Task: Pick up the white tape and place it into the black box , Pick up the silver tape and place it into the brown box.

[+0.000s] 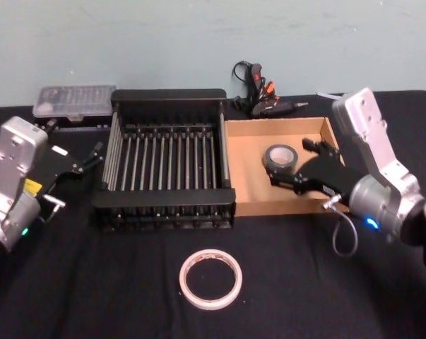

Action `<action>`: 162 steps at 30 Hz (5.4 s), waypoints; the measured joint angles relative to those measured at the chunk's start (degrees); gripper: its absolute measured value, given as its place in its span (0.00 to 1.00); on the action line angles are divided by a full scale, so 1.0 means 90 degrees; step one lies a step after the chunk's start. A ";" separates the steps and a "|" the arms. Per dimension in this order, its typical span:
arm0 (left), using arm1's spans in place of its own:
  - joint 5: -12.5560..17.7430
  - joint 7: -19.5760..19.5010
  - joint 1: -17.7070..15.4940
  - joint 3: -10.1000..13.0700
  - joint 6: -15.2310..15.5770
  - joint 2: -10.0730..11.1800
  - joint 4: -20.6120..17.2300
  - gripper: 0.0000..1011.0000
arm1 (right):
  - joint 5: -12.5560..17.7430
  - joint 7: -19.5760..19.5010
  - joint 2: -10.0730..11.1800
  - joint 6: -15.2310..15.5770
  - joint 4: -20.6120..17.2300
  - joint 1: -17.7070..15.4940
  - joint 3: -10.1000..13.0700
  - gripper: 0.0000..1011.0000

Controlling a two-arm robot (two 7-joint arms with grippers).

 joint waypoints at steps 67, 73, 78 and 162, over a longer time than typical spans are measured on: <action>0.0000 0.0000 0.0000 0.0000 0.0000 0.0000 0.0000 0.99 | 0.0435 0.0849 0.0721 -0.0675 0.0234 -0.0246 -0.1803 0.99; 0.0000 0.0000 0.0000 0.0000 0.0000 0.0000 0.0000 0.99 | 0.0438 0.0838 0.0654 -0.0653 0.0350 -0.0164 -0.1827 0.99; 0.0000 0.0000 0.0000 0.0000 0.0000 0.0000 0.0000 0.99 | 0.0454 0.0825 0.0625 -0.0631 0.0417 -0.0123 -0.1830 0.99; 0.0000 0.0000 0.0000 0.0000 0.0000 0.0000 0.0000 0.99 | 0.0330 0.0761 0.0619 -0.0664 0.0428 -0.0145 -0.1890 0.33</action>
